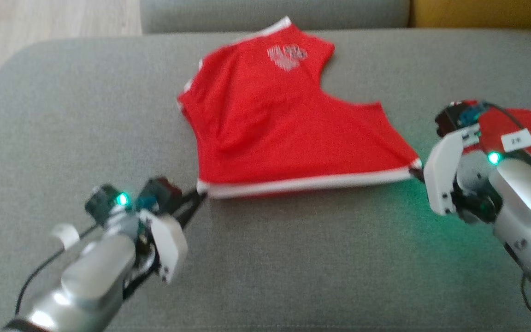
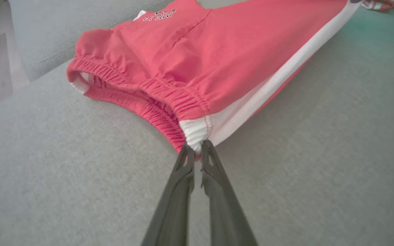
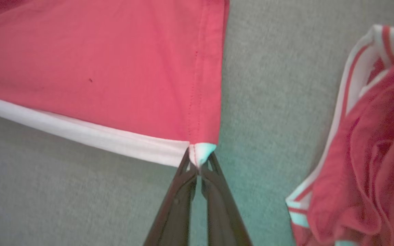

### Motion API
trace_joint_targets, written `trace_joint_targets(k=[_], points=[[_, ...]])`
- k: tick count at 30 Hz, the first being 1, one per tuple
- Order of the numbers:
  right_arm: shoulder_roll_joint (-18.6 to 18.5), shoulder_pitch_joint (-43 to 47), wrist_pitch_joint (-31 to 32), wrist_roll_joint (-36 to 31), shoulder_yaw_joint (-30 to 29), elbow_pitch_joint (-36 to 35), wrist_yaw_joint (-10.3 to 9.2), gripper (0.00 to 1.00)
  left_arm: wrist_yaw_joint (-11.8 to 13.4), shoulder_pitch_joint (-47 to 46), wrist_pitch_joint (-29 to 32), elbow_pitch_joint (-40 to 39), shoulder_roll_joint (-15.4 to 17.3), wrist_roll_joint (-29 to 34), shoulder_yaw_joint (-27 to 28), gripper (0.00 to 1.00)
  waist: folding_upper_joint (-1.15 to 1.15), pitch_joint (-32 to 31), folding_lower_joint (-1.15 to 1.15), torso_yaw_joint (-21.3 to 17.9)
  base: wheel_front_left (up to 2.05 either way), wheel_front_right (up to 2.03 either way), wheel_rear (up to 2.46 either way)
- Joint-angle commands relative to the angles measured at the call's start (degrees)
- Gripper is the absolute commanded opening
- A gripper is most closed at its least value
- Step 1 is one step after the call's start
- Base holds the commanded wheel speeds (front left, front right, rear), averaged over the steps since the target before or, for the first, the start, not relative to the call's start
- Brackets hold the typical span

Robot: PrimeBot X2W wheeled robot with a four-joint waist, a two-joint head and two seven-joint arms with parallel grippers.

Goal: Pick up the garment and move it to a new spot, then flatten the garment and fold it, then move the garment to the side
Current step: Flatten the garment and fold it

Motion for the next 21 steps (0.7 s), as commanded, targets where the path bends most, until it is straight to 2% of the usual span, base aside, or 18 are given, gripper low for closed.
trace_joint_targets(k=[1,5,8,9,21], points=[[-3.47,1.17,1.86,1.57,1.24,-1.88,0.19,0.0,0.16,0.1,1.06,-2.82,4.01,-1.89,0.98,0.0,0.0,-2.58,0.01,-0.25,0.0,0.0,0.0],[-7.07,3.65,5.96,5.39,4.79,-6.62,0.19,0.0,0.16,4.06,4.82,-8.8,6.23,-6.77,-0.63,0.0,0.0,-5.44,0.01,-0.55,0.0,0.0,0.0],[-10.32,5.49,9.32,8.59,6.95,-10.02,0.19,0.0,0.16,6.46,8.51,-14.48,9.05,-8.89,-2.64,0.0,0.0,-7.49,0.01,-0.88,0.0,0.0,0.0],[-10.32,5.49,9.32,8.59,6.95,-10.02,0.19,0.0,0.16,6.46,8.51,-14.48,9.05,-8.89,-2.64,0.0,0.0,-7.49,0.01,-0.88,0.0,0.0,0.0],[-21.06,10.04,22.88,16.85,9.23,-20.33,0.19,0.0,0.47,15.25,20.05,-38.1,20.25,-19.46,-4.15,0.0,0.0,-10.19,0.01,-1.81,0.0,0.0,0.0]])
